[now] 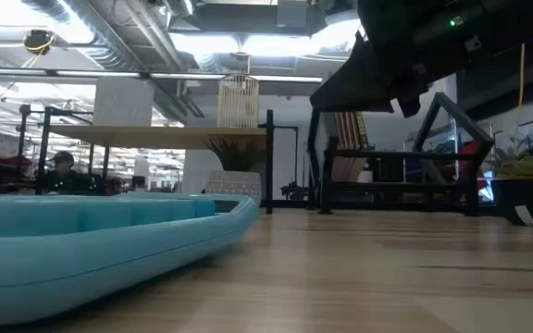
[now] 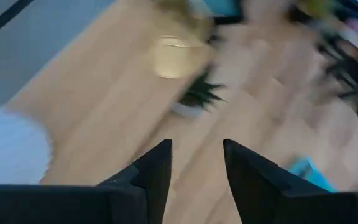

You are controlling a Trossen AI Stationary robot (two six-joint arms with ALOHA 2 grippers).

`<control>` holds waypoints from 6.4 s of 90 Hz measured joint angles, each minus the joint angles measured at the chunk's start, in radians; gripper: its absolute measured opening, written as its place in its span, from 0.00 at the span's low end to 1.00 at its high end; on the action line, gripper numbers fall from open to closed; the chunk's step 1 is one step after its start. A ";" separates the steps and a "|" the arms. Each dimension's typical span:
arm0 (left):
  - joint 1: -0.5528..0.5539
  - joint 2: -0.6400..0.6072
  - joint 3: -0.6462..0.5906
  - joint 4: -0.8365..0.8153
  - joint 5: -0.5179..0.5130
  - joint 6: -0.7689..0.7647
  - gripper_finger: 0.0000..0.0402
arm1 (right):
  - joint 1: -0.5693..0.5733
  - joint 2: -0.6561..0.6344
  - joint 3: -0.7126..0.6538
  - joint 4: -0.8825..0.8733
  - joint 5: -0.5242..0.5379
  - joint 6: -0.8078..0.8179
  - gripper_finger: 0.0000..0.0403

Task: Stock shelves
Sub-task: Adjust the gold pen holder on the shelf, then put the blue calculator under the shelf

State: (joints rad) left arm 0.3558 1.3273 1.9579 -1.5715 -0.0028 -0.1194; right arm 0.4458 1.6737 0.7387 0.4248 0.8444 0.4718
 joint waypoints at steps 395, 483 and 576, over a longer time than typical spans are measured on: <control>-0.034 0.210 -0.104 0.443 -0.391 0.512 0.19 | -0.001 0.000 0.000 0.010 -0.046 0.126 0.18; -1.371 0.350 -0.700 0.754 -0.433 -0.992 0.13 | -0.182 0.214 0.183 -0.194 -0.988 0.211 0.60; -1.316 0.632 -0.805 0.961 -0.682 -0.909 0.13 | -0.137 0.541 0.635 -0.227 -1.074 0.362 0.18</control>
State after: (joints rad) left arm -0.9603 1.9592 1.1526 -0.6101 -0.6852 -1.0280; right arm 0.3084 2.2150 1.3735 0.1978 -0.2299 0.8342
